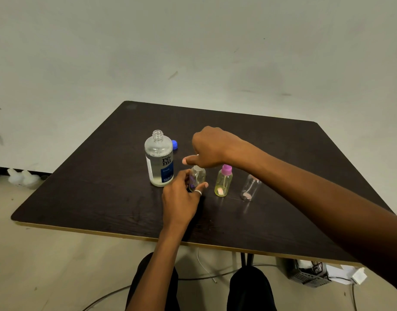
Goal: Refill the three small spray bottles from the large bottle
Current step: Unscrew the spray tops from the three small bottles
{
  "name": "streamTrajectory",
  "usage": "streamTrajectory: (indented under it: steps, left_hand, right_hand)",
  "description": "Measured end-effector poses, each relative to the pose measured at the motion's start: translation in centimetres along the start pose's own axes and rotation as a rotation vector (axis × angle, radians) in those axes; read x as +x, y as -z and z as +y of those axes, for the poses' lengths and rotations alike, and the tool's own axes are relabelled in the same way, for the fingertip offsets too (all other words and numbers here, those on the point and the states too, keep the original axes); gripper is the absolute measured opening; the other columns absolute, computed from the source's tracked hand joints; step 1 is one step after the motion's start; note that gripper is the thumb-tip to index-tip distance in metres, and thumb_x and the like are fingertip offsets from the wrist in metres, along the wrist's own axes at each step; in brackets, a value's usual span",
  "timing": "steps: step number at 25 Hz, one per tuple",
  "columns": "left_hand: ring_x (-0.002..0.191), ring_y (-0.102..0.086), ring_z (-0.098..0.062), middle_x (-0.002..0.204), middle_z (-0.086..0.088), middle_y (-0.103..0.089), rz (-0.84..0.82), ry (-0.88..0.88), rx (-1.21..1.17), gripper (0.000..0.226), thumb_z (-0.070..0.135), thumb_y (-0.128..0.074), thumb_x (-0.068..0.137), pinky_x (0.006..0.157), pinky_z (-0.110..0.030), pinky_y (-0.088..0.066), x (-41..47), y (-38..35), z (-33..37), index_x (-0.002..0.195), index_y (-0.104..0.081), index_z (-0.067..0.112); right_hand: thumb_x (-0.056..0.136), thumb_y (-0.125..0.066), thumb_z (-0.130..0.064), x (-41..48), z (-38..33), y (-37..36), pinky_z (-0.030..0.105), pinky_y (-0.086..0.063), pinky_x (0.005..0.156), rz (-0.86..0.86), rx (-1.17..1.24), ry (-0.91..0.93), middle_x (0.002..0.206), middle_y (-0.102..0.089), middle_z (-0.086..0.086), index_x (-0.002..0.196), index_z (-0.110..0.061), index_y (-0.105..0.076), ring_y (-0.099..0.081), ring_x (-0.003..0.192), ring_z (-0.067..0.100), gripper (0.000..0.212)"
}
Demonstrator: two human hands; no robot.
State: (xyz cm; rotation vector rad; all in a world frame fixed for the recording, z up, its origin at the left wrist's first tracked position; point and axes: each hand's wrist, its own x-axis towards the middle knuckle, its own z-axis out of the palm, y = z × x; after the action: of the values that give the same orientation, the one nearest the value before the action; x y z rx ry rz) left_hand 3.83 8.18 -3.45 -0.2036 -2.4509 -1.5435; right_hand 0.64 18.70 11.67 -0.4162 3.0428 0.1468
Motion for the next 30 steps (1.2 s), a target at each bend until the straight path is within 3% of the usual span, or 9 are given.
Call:
streamTrajectory:
  steps: [5, 8, 12, 16, 21, 24, 27, 28, 30]
  left_hand:
    - [0.086, -0.064, -0.002, 0.092, 0.013, -0.067, 0.002, 0.004, -0.010, 0.043, 0.035, -0.083, 0.076, 0.076, -0.021, -0.054, 0.0, 0.0, 0.0, 0.113, -0.064, 0.025]
    - [0.087, -0.065, -0.002, 0.093, 0.012, -0.068, 0.003, -0.010, -0.007, 0.041, 0.035, -0.083, 0.076, 0.077, -0.021, -0.055, 0.0, -0.1, -0.1, 0.111, -0.065, 0.025]
    - [0.088, -0.065, -0.003, 0.094, 0.012, -0.068, -0.002, 0.007, -0.007, 0.042, 0.035, -0.083, 0.076, 0.077, -0.021, -0.055, 0.1, -0.1, -0.2, 0.111, -0.064, 0.025]
    - [0.089, -0.065, -0.003, 0.094, 0.013, -0.068, -0.002, 0.005, -0.014, 0.042, 0.036, -0.083, 0.075, 0.076, -0.019, -0.053, 0.1, -0.1, -0.3, 0.111, -0.064, 0.027]
    - [0.088, -0.065, -0.003, 0.093, 0.013, -0.068, 0.006, 0.002, -0.012, 0.043, 0.036, -0.084, 0.075, 0.076, -0.021, -0.055, 0.1, -0.1, -0.3, 0.112, -0.064, 0.027]
    - [0.087, -0.065, -0.003, 0.093, 0.014, -0.068, 0.002, -0.006, -0.010, 0.042, 0.037, -0.084, 0.075, 0.076, -0.023, -0.056, 0.1, -0.2, -0.4, 0.111, -0.064, 0.027]
    - [0.087, -0.065, -0.002, 0.093, 0.014, -0.068, 0.000, -0.001, -0.021, 0.043, 0.037, -0.084, 0.074, 0.076, -0.021, -0.055, 0.1, -0.2, -0.4, 0.111, -0.064, 0.027]
    - [0.087, -0.065, -0.002, 0.093, 0.014, -0.068, 0.000, 0.004, -0.016, 0.042, 0.037, -0.084, 0.074, 0.075, -0.020, -0.055, 0.1, -0.1, -0.3, 0.110, -0.064, 0.027]
    - [0.087, -0.064, -0.003, 0.093, 0.014, -0.067, -0.002, 0.011, -0.005, 0.042, 0.037, -0.083, 0.075, 0.075, -0.019, -0.053, 0.1, -0.1, -0.3, 0.110, -0.064, 0.027]
  right_hand:
    - [0.085, -0.069, -0.021, 0.2, -0.2, 0.0, 0.024, -0.044, 0.062, -0.098, 0.002, 0.107, 0.086, -0.067, 0.001, 0.091, -0.014, -0.068, -0.062, 0.078, 0.017, 0.010]
    - [0.080, -0.066, -0.003, 0.0, 0.2, 0.4, 0.026, -0.050, 0.076, -0.161, 0.047, 0.212, 0.100, -0.069, -0.004, 0.099, -0.019, -0.071, -0.063, 0.090, 0.014, 0.026]
    - [0.085, -0.071, -0.030, 0.2, 0.7, 0.4, 0.025, -0.044, 0.073, -0.138, 0.035, 0.184, 0.103, -0.065, -0.004, 0.111, -0.016, -0.067, -0.060, 0.090, 0.013, 0.030]
    - [0.092, -0.058, -0.049, 0.3, 0.2, -0.3, 0.027, -0.037, 0.054, -0.043, 0.002, 0.038, 0.057, -0.049, 0.001, 0.061, -0.012, -0.049, -0.046, 0.053, 0.015, 0.049]
    - [0.084, -0.067, -0.016, 0.2, -0.1, 0.0, 0.025, -0.047, 0.068, -0.103, -0.004, 0.148, 0.091, -0.067, 0.000, 0.093, -0.014, -0.070, -0.062, 0.082, 0.017, 0.009]
    - [0.079, -0.067, -0.004, -0.2, 0.2, 0.4, 0.032, -0.053, 0.085, -0.145, 0.019, 0.222, 0.107, -0.069, -0.003, 0.103, -0.022, -0.072, -0.064, 0.096, 0.017, 0.031]
    - [0.080, -0.075, -0.021, 0.0, 0.9, 0.2, 0.031, -0.051, 0.089, -0.138, 0.014, 0.216, 0.120, -0.065, -0.003, 0.121, -0.022, -0.066, -0.062, 0.106, 0.017, 0.043]
    - [0.082, -0.074, -0.032, 0.1, 0.9, 0.3, 0.030, -0.052, 0.084, -0.122, 0.016, 0.187, 0.114, -0.068, -0.002, 0.118, -0.018, -0.067, -0.063, 0.100, 0.017, 0.040]
    - [0.086, -0.065, -0.051, 0.2, 0.7, 0.4, 0.030, -0.050, 0.063, -0.056, 0.019, 0.119, 0.079, -0.069, 0.004, 0.084, -0.010, -0.069, -0.062, 0.070, 0.020, 0.042]
